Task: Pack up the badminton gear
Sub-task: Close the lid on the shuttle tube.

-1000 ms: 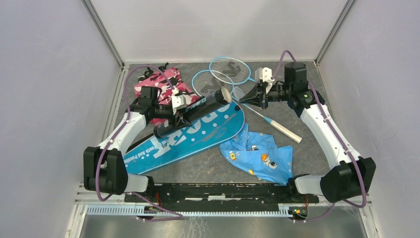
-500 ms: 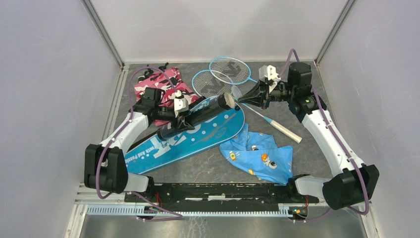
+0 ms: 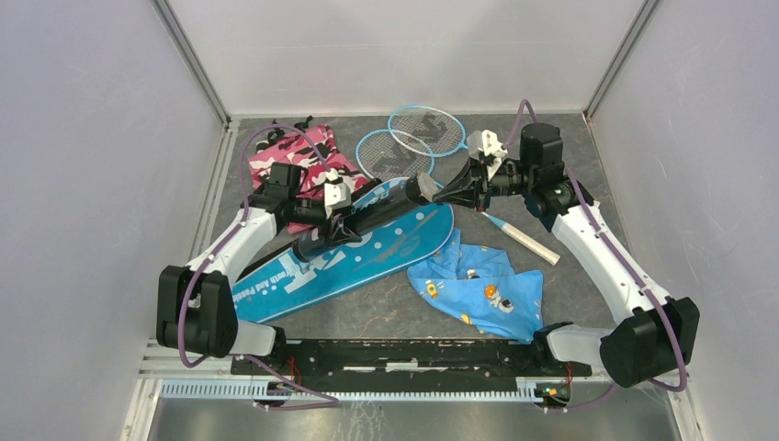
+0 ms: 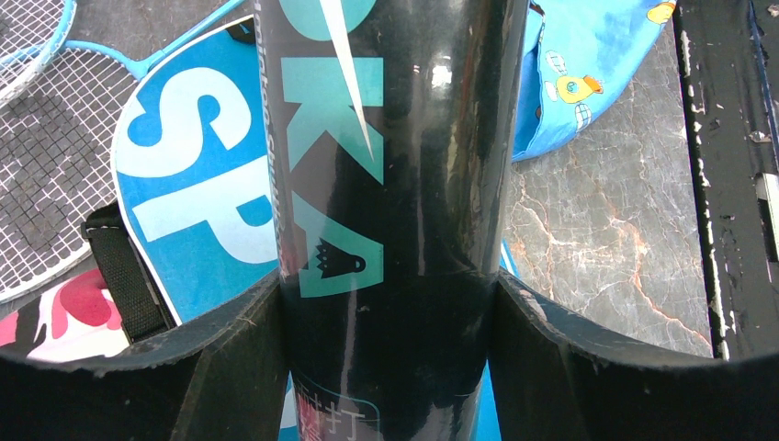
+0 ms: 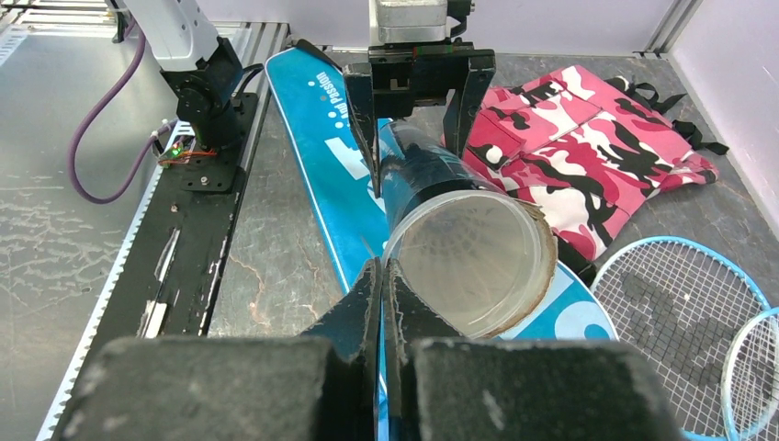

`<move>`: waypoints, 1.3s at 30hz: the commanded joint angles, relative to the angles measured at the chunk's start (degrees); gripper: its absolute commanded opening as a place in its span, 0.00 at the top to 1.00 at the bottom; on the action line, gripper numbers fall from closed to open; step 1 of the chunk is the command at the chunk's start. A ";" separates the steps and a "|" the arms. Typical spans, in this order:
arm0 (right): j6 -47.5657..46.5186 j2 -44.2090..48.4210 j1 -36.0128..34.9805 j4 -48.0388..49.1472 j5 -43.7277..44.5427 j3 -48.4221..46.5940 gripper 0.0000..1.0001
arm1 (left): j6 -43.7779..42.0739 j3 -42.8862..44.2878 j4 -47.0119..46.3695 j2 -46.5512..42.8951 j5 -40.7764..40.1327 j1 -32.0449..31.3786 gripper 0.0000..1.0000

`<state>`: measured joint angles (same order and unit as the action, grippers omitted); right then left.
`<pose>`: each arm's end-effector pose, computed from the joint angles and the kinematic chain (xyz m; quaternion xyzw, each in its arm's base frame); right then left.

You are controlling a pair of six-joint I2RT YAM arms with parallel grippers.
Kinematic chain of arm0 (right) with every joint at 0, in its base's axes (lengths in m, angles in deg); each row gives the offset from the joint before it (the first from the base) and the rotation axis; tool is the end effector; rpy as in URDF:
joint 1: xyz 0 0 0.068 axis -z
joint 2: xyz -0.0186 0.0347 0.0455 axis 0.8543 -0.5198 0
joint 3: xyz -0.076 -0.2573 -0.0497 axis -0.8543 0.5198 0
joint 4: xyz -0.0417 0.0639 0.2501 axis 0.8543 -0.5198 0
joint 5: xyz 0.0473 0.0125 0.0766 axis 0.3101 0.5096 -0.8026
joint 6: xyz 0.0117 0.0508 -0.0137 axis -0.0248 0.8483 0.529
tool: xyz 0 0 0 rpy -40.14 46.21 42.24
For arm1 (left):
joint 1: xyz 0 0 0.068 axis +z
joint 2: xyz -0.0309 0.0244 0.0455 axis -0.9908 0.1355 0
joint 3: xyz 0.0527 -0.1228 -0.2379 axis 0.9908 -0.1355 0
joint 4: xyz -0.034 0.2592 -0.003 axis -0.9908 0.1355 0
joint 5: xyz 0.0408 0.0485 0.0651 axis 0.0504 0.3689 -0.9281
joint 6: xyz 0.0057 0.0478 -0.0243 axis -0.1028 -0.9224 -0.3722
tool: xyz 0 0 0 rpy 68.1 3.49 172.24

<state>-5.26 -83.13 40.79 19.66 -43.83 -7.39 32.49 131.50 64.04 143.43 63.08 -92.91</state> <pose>0.2472 0.1152 0.3662 -0.5248 0.5271 0.4756 0.4696 0.2591 -0.0809 0.2441 0.5719 0.6038 -0.3552 0.4268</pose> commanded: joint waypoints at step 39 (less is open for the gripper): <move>-9.66 -6.51 -1.03 -10.54 -3.20 -4.38 0.74 | -3.15 -0.30 -0.87 -0.87 4.83 -0.29 0.98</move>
<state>-12.21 -89.30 40.07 11.83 -46.23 -9.58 32.22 130.58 64.94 143.45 62.88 -92.89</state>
